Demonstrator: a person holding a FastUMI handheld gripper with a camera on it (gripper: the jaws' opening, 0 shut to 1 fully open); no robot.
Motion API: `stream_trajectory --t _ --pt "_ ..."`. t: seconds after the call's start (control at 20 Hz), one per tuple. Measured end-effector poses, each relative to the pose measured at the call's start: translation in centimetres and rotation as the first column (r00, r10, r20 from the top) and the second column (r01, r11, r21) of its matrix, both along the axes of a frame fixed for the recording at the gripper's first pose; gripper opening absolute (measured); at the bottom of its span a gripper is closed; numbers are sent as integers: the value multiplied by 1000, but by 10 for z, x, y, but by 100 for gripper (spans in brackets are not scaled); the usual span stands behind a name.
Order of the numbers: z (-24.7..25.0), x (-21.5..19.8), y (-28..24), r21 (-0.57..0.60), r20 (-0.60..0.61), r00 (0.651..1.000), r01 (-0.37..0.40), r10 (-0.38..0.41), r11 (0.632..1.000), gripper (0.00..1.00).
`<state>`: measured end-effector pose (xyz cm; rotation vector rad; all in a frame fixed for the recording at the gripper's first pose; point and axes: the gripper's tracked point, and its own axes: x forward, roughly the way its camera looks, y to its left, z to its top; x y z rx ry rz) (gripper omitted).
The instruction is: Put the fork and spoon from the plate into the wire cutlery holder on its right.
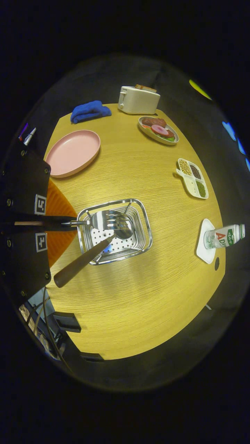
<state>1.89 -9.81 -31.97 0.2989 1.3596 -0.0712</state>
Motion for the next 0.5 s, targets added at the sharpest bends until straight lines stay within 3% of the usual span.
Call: stream_trajectory --t 0.5 --pt "13 7 -6 47 -3 999 48 -47 998 10"
